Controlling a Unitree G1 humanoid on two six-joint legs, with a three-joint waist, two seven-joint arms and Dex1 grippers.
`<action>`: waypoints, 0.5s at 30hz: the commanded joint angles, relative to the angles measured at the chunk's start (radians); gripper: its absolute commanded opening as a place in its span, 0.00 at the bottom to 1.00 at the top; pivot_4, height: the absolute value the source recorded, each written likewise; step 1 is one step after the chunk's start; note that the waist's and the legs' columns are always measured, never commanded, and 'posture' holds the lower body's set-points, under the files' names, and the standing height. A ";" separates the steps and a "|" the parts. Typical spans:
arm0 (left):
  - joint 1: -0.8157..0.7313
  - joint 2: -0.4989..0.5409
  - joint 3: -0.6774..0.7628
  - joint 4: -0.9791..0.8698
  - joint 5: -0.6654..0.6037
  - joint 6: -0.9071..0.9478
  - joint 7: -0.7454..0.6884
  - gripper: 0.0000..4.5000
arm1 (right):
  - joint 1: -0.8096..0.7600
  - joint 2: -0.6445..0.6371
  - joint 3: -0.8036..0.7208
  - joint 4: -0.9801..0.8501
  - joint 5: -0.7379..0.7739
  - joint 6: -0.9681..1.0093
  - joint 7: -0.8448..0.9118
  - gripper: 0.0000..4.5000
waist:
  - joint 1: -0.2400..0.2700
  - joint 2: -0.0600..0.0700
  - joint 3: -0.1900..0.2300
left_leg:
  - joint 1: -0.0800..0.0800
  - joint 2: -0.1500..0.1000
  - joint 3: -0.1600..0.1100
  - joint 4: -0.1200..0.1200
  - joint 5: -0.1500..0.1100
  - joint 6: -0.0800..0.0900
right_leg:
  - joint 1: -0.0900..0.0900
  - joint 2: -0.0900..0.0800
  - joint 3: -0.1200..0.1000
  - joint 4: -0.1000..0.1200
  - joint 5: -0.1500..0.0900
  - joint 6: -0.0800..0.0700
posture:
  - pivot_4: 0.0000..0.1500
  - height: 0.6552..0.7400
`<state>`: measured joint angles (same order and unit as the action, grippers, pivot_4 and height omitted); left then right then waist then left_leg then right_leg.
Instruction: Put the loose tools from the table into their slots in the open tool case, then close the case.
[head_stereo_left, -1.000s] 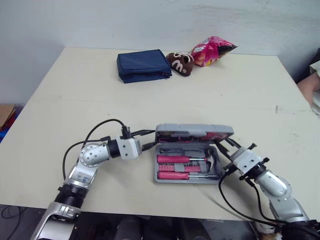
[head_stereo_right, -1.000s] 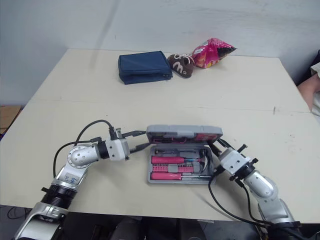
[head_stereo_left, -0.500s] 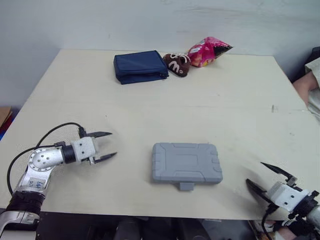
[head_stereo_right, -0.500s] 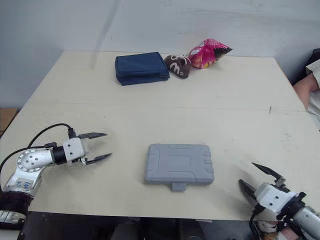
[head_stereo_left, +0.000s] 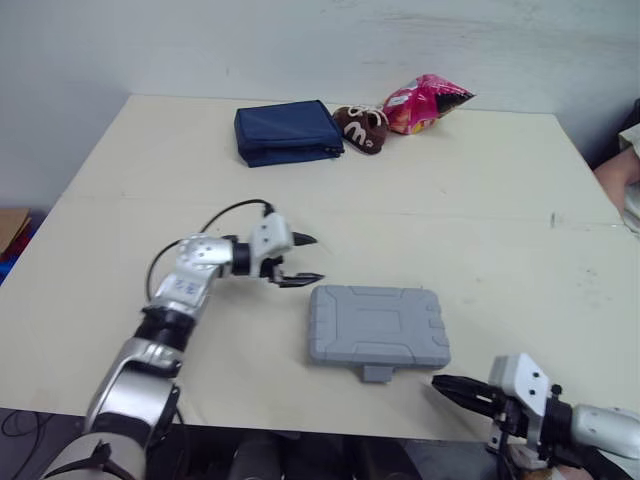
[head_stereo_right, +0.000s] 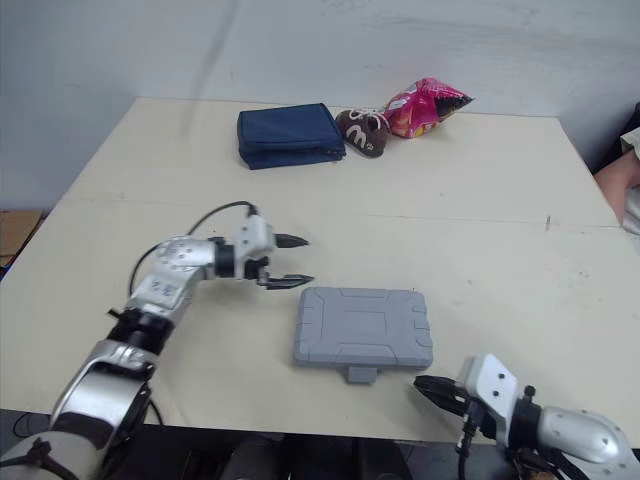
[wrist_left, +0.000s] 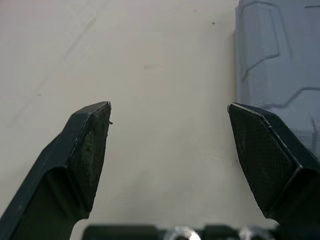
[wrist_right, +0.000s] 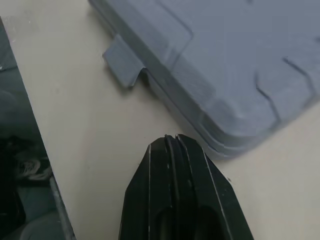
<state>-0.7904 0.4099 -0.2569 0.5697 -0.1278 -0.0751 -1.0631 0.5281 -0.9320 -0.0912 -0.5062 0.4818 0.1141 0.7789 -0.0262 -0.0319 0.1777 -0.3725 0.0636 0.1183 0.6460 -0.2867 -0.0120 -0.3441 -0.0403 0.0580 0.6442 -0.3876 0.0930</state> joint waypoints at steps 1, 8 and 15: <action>-0.075 -0.031 -0.033 0.122 0.079 -0.058 0.002 0.84 | -0.046 0.014 0.039 0.026 -0.075 0.019 0.013 0.01 | -0.001 -0.001 0.000 | -0.001 0.000 0.000 0.001 -0.001 0.000 | -0.001 0.000 0.000 -0.001 0.000 0.000 | 1.00 1.00; -0.146 -0.070 -0.036 0.299 0.149 -0.191 0.006 0.84 | -0.232 0.080 0.100 0.138 -0.182 0.015 0.010 0.01 | -0.006 -0.005 0.003 | -0.001 0.002 0.003 0.002 -0.001 -0.002 | -0.004 0.001 0.002 0.002 0.000 0.000 | 1.00 1.00; -0.031 -0.046 0.009 0.147 0.082 -0.169 -0.093 0.84 | -0.392 0.137 0.123 0.243 -0.232 0.004 0.029 0.01 | -0.004 -0.005 0.003 | 0.000 0.002 0.004 0.003 -0.001 -0.002 | -0.004 0.000 0.002 0.005 0.000 0.000 | 1.00 1.00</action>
<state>-0.8332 0.3606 -0.2621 0.7730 -0.0186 -0.2513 -1.1379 0.1428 -0.8009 0.0344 -0.2808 0.2687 0.1131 0.8090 -0.0303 -0.0370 0.1803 -0.3729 0.0658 0.1217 0.6486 -0.2877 -0.0138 -0.3480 -0.0400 0.0599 0.6495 -0.3878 0.0933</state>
